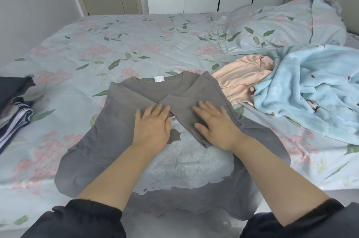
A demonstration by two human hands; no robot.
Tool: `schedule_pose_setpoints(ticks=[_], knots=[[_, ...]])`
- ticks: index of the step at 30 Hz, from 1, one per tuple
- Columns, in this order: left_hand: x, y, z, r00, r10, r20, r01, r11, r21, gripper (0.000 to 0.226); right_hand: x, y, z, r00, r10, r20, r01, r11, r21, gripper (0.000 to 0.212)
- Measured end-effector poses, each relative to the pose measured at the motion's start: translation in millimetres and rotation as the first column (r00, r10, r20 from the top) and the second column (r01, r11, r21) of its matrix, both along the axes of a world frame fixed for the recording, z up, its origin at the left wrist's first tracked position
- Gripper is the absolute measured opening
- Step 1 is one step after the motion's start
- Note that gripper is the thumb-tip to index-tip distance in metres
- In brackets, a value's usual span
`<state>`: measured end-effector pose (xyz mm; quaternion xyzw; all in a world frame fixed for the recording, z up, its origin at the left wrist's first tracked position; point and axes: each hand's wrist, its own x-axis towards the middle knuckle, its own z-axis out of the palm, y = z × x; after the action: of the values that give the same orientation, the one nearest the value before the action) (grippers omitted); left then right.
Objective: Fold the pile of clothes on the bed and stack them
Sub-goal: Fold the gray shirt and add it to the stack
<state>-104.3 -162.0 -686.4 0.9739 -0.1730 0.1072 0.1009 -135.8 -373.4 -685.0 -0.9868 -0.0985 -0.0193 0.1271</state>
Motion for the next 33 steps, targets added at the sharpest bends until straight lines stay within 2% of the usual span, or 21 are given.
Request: schedule_pose_setpoints(ticks=[1, 3, 6, 9, 11, 14, 16, 21, 25, 27, 29, 31, 33], knots=[[2.6, -0.3, -4.0, 0.988, 0.106, -0.114, -0.096, 0.991, 0.089, 0.051, -1.9, 5.3, -2.3, 0.996, 0.056, -0.073, -0.053, 0.998, 0.042, 0.056], [6.0, -0.4, -9.9, 0.940, 0.217, -0.264, -0.157, 0.960, 0.230, 0.060, -1.0, 8.9, -4.7, 0.987, 0.060, -0.146, -0.055, 0.998, 0.040, 0.057], [8.0, -0.1, -10.3, 0.926, 0.197, -0.322, -0.125, 0.965, 0.230, 0.064, 0.8, 9.4, -0.1, 0.980, -0.014, -0.200, 0.009, 1.000, -0.027, 0.069], [10.1, 2.2, -6.5, 0.925, 0.176, -0.337, -0.108, 0.972, 0.211, 0.061, -3.8, 14.2, 5.7, 0.965, -0.010, -0.263, -0.002, 0.999, -0.046, 0.086], [9.4, 3.8, -5.9, 0.931, 0.161, -0.329, -0.087, 0.970, 0.228, 0.060, -9.6, 18.2, 8.7, 0.979, -0.010, -0.204, -0.003, 0.998, -0.062, 0.081], [7.6, 5.5, -1.7, 0.940, 0.120, -0.321, -0.041, 0.969, 0.244, 0.059, -15.3, 24.2, 11.9, 0.998, -0.034, -0.050, 0.031, 0.998, -0.059, 0.055], [7.9, 6.9, 2.9, 0.962, 0.081, -0.262, -0.026, 0.978, 0.206, 0.054, -16.9, 29.6, 11.3, 0.999, -0.040, 0.024, 0.042, 0.995, -0.093, 0.043], [7.8, 7.0, 11.1, 0.985, 0.080, -0.154, -0.062, 0.991, 0.116, 0.030, -11.2, 33.2, 2.0, 0.985, -0.113, 0.129, 0.129, 0.984, -0.123, 0.041], [8.3, 6.1, 11.9, 0.987, 0.137, -0.088, -0.128, 0.986, 0.102, 0.018, -3.0, 34.7, 3.2, 0.955, -0.217, 0.201, 0.222, 0.975, 0.002, 0.010], [8.8, 6.6, 9.5, 0.994, 0.088, -0.061, -0.089, 0.996, -0.011, 0.022, 4.3, 29.8, 12.5, 0.927, -0.341, 0.159, 0.304, 0.927, 0.218, 0.024], [8.5, 3.8, 6.5, 0.995, -0.049, -0.083, 0.038, 0.991, -0.130, 0.029, 11.1, 17.3, 27.2, 0.876, -0.477, 0.075, 0.378, 0.774, 0.507, 0.039], [11.0, -3.8, 4.4, 0.977, -0.161, -0.139, 0.152, 0.986, -0.073, 0.042, 14.6, 4.2, 39.7, 0.840, -0.543, 0.017, 0.400, 0.639, 0.656, 0.039], [23.8, -13.3, 4.9, 0.970, -0.153, -0.191, 0.159, 0.987, 0.015, 0.044, 15.3, -4.2, 47.5, 0.820, -0.572, 0.020, 0.375, 0.565, 0.735, 0.034]])
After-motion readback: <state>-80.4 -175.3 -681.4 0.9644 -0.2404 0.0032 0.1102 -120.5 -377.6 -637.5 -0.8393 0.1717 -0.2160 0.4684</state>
